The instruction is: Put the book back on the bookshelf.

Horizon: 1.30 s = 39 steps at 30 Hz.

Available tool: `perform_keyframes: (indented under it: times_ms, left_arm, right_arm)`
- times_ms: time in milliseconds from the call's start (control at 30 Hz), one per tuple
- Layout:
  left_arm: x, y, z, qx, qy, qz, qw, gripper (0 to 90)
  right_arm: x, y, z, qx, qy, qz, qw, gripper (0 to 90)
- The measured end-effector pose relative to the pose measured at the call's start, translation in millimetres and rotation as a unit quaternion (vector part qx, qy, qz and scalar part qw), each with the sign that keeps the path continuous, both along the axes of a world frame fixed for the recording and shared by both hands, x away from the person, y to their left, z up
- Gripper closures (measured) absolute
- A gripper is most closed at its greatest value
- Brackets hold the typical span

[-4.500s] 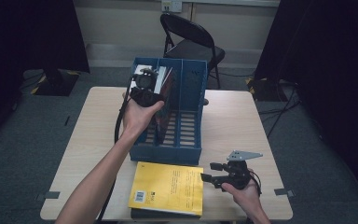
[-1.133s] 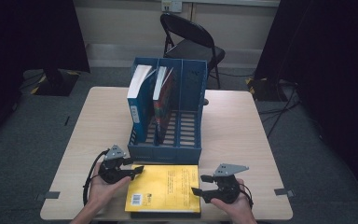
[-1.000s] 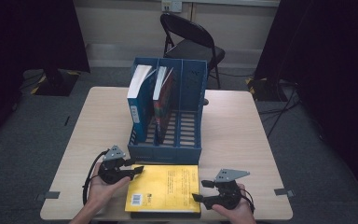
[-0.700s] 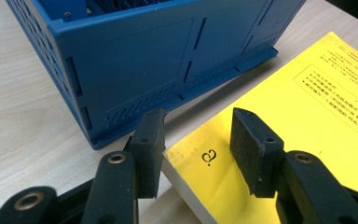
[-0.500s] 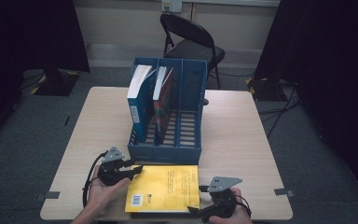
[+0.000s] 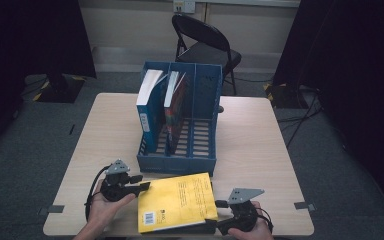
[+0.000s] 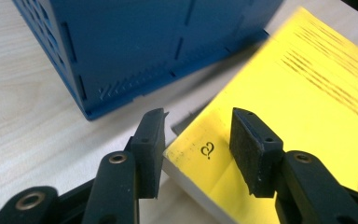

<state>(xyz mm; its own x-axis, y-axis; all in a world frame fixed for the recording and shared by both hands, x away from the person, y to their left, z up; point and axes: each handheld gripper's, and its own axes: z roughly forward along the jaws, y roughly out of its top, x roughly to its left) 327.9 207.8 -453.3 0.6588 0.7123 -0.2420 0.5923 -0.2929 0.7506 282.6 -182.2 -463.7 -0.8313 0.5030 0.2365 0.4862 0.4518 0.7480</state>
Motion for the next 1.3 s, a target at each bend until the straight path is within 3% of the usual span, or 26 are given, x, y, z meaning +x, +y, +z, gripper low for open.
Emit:
perform_keyframes:
  times_ms: [233, 333, 433, 533, 600, 700, 800, 900, 967, 1067, 1133, 1300]
  left_arm:
    - [-15.7, 8.6, 2.5, 0.004, 0.019, -0.019, 0.9997, 56.2]
    - [-16.5, 11.4, 2.1, -0.008, 0.024, -0.016, 0.9995, 56.4]
    - [-10.6, 3.5, 5.4, -0.015, 0.014, -0.022, 0.9995, 56.5]
    - [-4.2, -11.9, 8.0, 0.001, -0.001, -0.044, 0.999, 53.6]
    - [2.6, -19.5, 4.9, -0.001, 0.012, -0.045, 0.9989, 54.7]
    - [8.1, -22.8, -1.6, -0.02, 0.029, -0.051, 0.998, 55.0]
    - [5.7, -19.1, -1.0, -0.021, 0.035, -0.06, 0.9974, 55.9]
    - [-3.4, -18.7, 1.3, -0.008, 0.032, -0.064, 0.9974, 57.3]
    - [-8.8, -18.1, 2.6, -0.004, 0.039, -0.073, 0.9965, 57.6]
    - [-17.8, -15.1, 4.8, 0.003, 0.057, -0.103, 0.9931, 56.9]
    - [-20.9, -14.0, 5.0, 0.002, 0.061, -0.103, 0.9927, 57.3]
    - [-12.3, -19.4, 2.9, -0.007, 0.07, -0.098, 0.9927, 54.7]
  right_arm:
    - [6.3, -6.3, 3.8, 0.001, -0.009, -0.036, 0.9993, 46.4]
    - [7.4, -6.9, 4.6, -0.001, -0.012, -0.041, 0.9991, 47.6]
    - [8.0, -6.7, 4.8, -0.003, -0.015, -0.038, 0.9992, 47.5]
    - [7.7, -6.5, 5.1, -0.004, -0.017, -0.038, 0.9991, 47.3]
    - [7.8, -6.3, 5.0, -0.004, -0.017, -0.038, 0.9992, 47.0]
    - [7.3, -5.8, 4.8, -0.008, -0.019, -0.036, 0.9992, 45.7]
    - [6.2, -5.1, 4.3, -0.009, -0.021, -0.036, 0.9991, 46.0]
    - [9.6, -5.6, 4.1, -0.006, -0.015, -0.04, 0.9991, 48.8]
    - [12.3, -5.6, 4.8, -0.008, -0.013, -0.044, 0.9989, 50.6]
    - [16.0, -4.8, 6.2, -0.013, -0.014, -0.051, 0.9985, 52.7]
    - [18.2, -3.1, 7.4, -0.02, -0.02, -0.054, 0.9982, 53.0]
    - [21.3, -0.3, 8.7, -0.025, -0.023, -0.055, 0.9979, 53.3]
